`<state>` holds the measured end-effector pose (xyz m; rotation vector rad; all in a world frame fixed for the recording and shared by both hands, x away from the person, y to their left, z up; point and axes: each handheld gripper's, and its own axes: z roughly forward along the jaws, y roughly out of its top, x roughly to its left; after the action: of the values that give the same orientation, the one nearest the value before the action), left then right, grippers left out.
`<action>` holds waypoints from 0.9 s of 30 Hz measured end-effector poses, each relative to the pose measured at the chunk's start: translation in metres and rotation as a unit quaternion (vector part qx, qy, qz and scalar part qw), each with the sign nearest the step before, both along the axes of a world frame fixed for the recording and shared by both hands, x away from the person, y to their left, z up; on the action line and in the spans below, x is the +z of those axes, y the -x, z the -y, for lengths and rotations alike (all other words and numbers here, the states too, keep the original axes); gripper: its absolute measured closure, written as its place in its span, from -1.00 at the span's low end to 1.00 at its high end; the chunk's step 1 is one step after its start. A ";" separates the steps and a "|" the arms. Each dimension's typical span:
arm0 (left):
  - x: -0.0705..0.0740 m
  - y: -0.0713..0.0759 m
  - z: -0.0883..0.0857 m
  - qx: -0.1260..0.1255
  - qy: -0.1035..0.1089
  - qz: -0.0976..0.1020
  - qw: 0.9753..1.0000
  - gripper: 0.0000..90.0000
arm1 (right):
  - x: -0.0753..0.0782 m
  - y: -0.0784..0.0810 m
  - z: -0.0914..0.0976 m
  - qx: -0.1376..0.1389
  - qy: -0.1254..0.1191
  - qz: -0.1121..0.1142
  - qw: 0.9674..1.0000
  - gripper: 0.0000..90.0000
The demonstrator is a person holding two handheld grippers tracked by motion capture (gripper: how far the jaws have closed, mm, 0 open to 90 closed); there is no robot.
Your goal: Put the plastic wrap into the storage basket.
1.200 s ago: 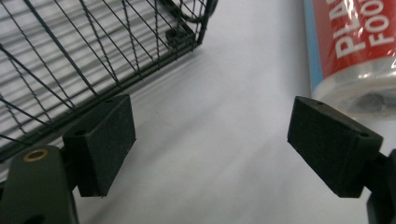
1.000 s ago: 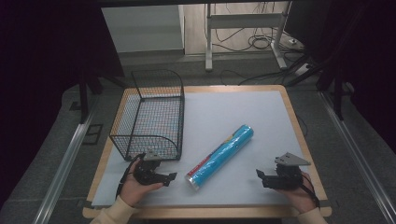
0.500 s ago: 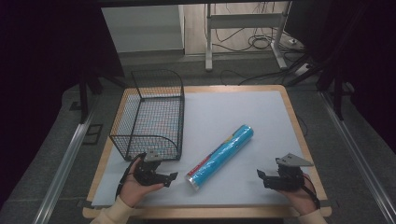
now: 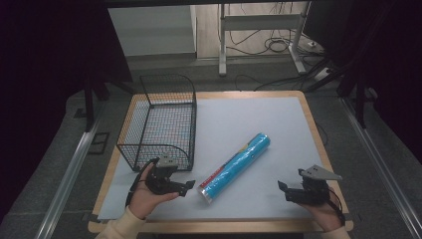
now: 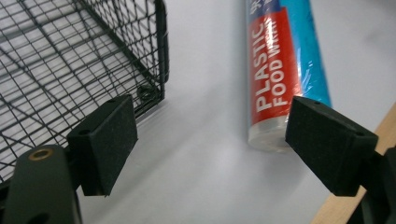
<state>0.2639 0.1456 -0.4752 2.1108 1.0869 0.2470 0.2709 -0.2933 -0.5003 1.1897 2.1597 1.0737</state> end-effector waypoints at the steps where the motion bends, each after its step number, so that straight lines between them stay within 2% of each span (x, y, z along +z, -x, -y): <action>1: 0.003 0.001 0.002 -0.002 0.002 0.002 1.000 -0.63 | 0.000 0.000 -0.001 0.001 0.002 0.001 1.000 -0.70; 8: 0.018 -0.001 0.012 -0.020 0.008 0.010 1.000 -0.63 | 0.000 -0.001 -0.005 0.003 0.009 0.005 1.000 -0.70; 10: 0.021 -0.001 0.018 -0.025 0.003 0.011 1.000 -0.64 | 0.000 -0.002 -0.006 0.004 0.010 0.005 1.000 -0.70; 18: 0.027 -0.005 0.039 -0.049 -0.005 0.018 0.999 -0.66 | -0.001 -0.002 -0.006 0.005 0.015 0.007 1.000 -0.70; 27: 0.032 -0.012 0.050 -0.057 -0.008 0.020 0.998 -0.66 | -0.001 -0.002 -0.005 0.005 0.018 0.009 1.000 -0.70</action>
<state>0.2756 0.0956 -0.4433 2.1647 0.9418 0.2435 0.2727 -0.2879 -0.5012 1.1504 2.1653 1.0413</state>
